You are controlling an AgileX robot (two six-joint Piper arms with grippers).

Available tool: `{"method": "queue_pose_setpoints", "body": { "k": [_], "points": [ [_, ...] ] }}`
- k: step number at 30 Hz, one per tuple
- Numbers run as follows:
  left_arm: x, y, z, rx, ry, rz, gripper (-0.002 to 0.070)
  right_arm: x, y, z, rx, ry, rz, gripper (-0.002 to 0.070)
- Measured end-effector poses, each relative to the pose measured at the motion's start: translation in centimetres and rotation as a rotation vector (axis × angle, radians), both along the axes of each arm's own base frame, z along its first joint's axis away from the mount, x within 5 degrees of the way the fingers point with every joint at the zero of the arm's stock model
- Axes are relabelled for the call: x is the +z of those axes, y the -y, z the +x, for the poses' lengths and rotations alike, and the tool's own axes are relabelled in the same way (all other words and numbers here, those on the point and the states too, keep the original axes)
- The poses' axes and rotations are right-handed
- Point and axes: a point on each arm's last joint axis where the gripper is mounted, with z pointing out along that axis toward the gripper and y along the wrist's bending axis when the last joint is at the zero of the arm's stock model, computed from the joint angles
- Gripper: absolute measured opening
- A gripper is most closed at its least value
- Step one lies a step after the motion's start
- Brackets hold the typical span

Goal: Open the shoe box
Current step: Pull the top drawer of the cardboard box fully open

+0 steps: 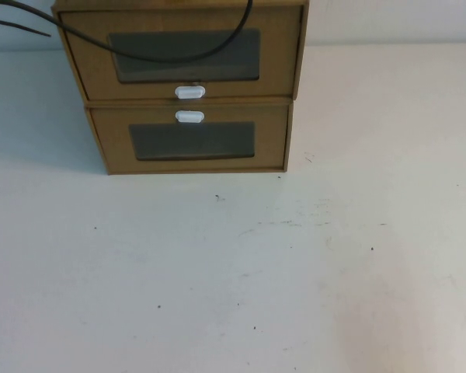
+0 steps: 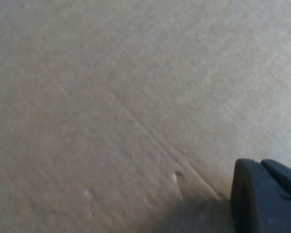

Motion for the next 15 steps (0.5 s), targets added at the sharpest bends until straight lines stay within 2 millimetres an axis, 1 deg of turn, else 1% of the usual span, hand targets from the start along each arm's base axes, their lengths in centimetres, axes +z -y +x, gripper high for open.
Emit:
{"method": "queue_pose_setpoints", "body": {
  "k": [6,11,15],
  "points": [
    [0.0,0.0,0.0,0.003,-0.004,-0.005,-0.0005,3.6,-1.1,2.1,0.189,-0.164,-0.22,-0.0013],
    [0.0,0.0,0.0,0.011,-0.011,-0.012,-0.0005,5.4,-1.6,5.1,0.321,-0.262,-0.345,-0.0013],
    [0.0,0.0,0.0,0.013,-0.013,-0.014,-0.0005,7.2,-1.9,7.7,0.409,-0.291,-0.408,-0.0013]
  ]
}}
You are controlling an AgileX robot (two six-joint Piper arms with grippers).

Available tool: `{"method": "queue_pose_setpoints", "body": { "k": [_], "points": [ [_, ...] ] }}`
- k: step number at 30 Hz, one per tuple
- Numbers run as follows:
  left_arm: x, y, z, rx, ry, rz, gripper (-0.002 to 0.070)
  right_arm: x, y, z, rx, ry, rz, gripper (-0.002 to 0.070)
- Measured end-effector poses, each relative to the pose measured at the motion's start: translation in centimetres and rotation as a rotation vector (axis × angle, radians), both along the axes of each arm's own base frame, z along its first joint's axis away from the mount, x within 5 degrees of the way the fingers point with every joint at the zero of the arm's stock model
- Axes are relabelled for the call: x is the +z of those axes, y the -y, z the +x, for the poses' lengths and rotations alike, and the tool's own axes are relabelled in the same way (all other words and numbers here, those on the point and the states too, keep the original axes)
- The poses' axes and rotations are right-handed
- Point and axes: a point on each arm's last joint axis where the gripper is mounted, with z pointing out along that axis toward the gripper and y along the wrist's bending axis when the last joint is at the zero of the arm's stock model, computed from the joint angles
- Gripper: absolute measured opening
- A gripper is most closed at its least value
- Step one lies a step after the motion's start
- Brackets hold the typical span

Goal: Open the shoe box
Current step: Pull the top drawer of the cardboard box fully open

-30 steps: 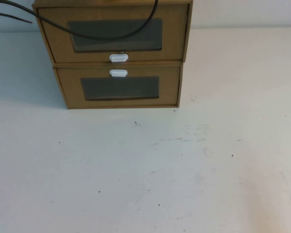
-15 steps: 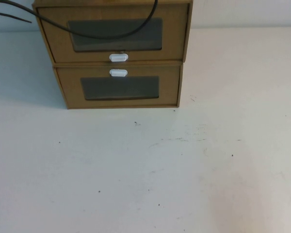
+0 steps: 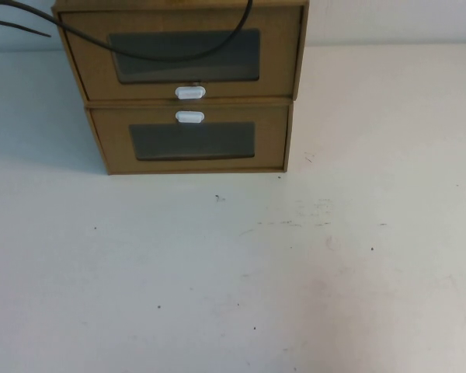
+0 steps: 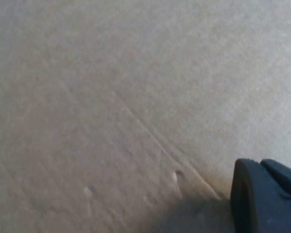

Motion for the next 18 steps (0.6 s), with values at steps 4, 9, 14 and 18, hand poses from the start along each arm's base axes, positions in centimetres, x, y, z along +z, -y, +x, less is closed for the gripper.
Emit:
{"method": "queue_pose_setpoints", "body": {
  "k": [4,9,14,18],
  "points": [
    [0.0,0.0,0.0,0.002,-0.002,-0.002,-0.0005,1.9,-0.8,3.0,0.081,-0.01,-0.042,-0.0013],
    [0.0,0.0,0.0,0.005,-0.004,-0.004,-0.0005,3.7,-4.4,5.8,0.245,-0.001,-0.123,-0.0013],
    [0.0,0.0,0.0,0.011,-0.01,-0.01,-0.0005,3.7,-9.9,7.6,0.404,0.002,-0.221,-0.0013],
    [0.0,0.0,0.0,0.014,-0.013,-0.012,-0.0005,2.7,-14.7,8.3,0.508,0.01,-0.363,-0.0013]
  ]
}}
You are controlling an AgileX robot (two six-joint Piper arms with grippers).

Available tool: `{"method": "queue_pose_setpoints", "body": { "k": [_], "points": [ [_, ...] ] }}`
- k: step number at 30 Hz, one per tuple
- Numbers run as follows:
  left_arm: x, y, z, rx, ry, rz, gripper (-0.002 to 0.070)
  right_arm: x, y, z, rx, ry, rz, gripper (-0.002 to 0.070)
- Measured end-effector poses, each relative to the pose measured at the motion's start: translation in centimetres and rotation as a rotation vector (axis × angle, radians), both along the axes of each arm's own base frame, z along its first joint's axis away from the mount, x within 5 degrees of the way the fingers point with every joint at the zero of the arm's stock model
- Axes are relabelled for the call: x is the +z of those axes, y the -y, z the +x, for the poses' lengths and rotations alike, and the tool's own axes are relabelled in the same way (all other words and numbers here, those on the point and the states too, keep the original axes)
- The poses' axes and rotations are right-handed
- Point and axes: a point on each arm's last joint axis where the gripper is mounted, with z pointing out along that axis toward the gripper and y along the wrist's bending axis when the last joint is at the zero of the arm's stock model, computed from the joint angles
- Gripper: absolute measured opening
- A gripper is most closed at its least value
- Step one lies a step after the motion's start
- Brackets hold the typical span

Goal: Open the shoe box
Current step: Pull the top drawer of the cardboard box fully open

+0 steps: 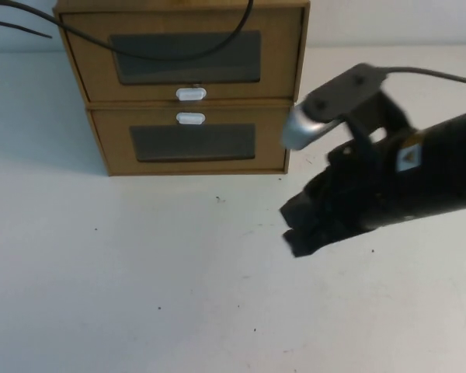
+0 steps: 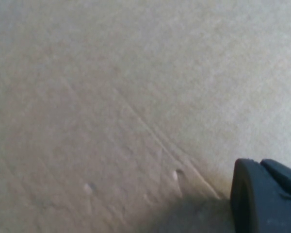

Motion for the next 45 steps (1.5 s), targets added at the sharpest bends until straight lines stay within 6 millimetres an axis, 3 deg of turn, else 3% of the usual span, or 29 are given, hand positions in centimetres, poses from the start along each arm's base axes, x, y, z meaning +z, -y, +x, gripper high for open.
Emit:
{"method": "queue_pose_setpoints", "body": {
  "k": [4,8,15,23,26,33,45],
  "points": [
    [0.0,0.0,0.0,0.005,-0.004,-0.004,-0.0005,-1.4,-3.9,0.6,0.068,0.099,-0.176,-0.0013],
    [0.0,0.0,0.0,0.018,-0.016,-0.016,-0.0005,-2.7,-6.5,1.1,0.106,0.286,-0.334,-0.0013],
    [0.0,0.0,0.0,0.027,-0.024,-0.025,-0.0005,-3.4,-9.3,2.4,0.19,0.707,-0.537,-0.0013],
    [0.0,0.0,0.0,0.029,-0.027,-0.028,-0.0005,-4.9,-11.7,4.3,0.267,1.024,-0.654,-0.0009],
    [0.0,0.0,0.0,0.031,-0.029,-0.031,-0.0005,-5.7,-12.6,4.8,0.298,1.059,-0.674,0.0024],
    [-0.2,0.0,0.1,0.034,-0.036,-0.033,-0.0005,-6.1,-14.1,6.2,0.253,1.082,-0.713,0.0177],
    [-0.2,0.0,0.1,0.036,-0.037,-0.034,-0.0005,-6.1,-14.6,9.0,0.219,1.095,-0.731,0.0204]
  ]
}}
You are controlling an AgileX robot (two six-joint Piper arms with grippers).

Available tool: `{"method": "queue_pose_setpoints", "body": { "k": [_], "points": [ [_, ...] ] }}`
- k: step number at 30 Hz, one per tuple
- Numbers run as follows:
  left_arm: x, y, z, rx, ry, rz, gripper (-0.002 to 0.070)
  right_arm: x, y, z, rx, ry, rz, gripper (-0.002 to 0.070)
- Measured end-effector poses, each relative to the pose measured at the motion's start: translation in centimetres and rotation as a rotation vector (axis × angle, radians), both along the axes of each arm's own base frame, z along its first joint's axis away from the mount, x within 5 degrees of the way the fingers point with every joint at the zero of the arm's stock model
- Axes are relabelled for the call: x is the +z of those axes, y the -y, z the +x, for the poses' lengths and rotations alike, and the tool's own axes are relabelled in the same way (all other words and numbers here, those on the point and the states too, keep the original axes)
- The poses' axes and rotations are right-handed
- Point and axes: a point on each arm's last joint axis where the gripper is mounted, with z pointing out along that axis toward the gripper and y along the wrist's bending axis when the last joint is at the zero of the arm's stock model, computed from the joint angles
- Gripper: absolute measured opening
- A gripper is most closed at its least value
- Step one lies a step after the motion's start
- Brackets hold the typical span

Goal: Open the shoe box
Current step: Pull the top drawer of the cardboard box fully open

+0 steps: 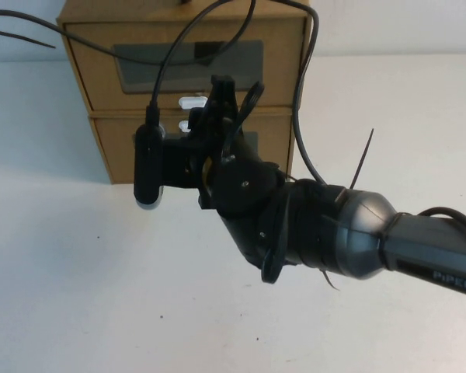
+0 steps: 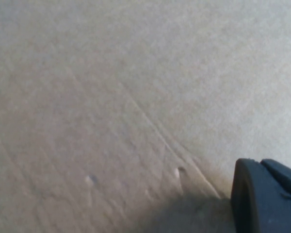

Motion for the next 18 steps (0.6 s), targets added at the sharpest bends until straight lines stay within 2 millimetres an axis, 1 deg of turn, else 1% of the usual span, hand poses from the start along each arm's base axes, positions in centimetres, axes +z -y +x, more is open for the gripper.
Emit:
{"method": "queue_pose_setpoints", "body": {
  "k": [10,18],
  "points": [
    [0.0,0.0,0.0,0.0,0.0,0.0,-0.0005,-0.4,-0.7,1.6,0.028,0.008,-0.019,0.0204],
    [0.0,0.0,0.0,0.0,0.0,0.0,-0.0005,-0.1,-0.7,2.7,0.037,0.028,-0.031,0.0204]
  ]
}}
